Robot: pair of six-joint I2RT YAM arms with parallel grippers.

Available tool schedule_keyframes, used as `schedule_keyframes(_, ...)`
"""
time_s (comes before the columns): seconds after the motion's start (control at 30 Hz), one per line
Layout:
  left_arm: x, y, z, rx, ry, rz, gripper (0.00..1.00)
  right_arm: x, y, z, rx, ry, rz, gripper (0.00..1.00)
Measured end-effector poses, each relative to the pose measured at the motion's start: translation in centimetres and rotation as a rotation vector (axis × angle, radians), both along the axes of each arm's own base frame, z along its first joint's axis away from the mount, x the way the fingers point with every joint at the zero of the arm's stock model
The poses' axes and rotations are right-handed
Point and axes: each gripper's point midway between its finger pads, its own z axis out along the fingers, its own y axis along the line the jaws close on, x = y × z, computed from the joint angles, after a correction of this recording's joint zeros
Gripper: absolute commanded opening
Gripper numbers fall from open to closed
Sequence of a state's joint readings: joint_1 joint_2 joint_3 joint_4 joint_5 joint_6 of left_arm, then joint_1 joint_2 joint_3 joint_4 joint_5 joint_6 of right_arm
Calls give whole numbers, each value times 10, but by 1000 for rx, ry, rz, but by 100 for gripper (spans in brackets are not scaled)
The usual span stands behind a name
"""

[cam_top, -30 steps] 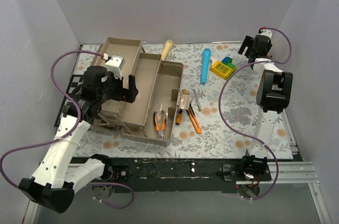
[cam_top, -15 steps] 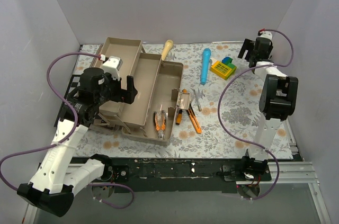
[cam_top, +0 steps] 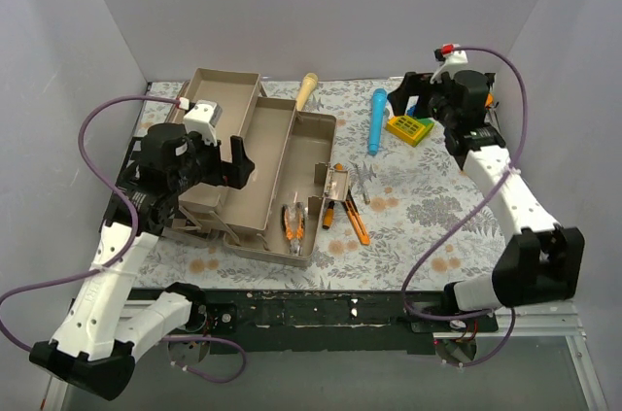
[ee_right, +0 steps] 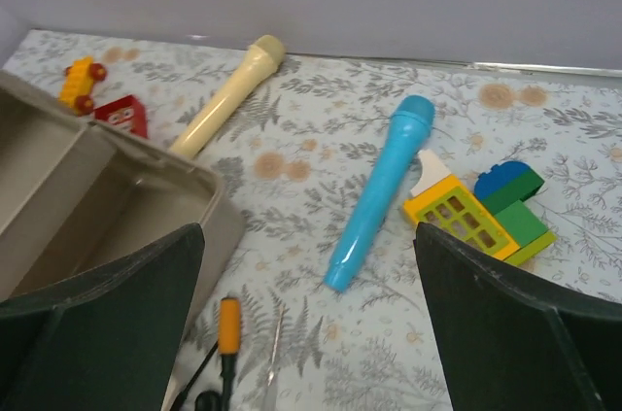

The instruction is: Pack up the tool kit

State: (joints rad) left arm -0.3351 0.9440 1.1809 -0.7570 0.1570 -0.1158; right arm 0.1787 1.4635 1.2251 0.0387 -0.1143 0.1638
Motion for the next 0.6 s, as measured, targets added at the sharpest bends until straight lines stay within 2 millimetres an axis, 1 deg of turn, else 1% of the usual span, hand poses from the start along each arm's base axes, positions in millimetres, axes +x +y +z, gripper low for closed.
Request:
schedule_keyframes(0.07, -3, 1, 5, -9, -16, 2, 98, -25, 3, 22, 47, -46, 49, 98)
schedule_keyframes(0.1, -5, 1, 8, -16, -24, 3, 98, -39, 3, 27, 73, -68, 58, 98)
schedule_keyframes(0.17, -9, 2, 16, -30, -42, 5, 98, -67, -1, 23, 125, -89, 54, 98)
schedule_keyframes(0.2, -10, 2, 19, -37, -49, 5, 98, -77, -2, 16, 154, -84, 43, 98)
schedule_keyframes(0.27, -13, 1, 25, -51, -62, 1, 98, -86, -7, -4, 217, -49, -9, 98)
schedule_keyframes(0.33, -15, 1, 30, -63, -72, -2, 98, -92, -7, -34, 280, 27, -26, 98)
schedule_keyframes(0.4, -18, 1, 32, -69, -77, -4, 98, -94, -6, -58, 305, 110, -29, 97)
schedule_keyframes(0.47, -21, 1, 32, -69, -72, -7, 98, -95, -4, -76, 294, 187, -44, 98)
schedule_keyframes(0.53, -24, 2, 31, -69, -62, -9, 98, -102, 9, -87, 238, 238, -41, 98)
schedule_keyframes(0.6, -26, 2, 29, -69, -55, -9, 98, -115, 30, -92, 162, 268, -8, 98)
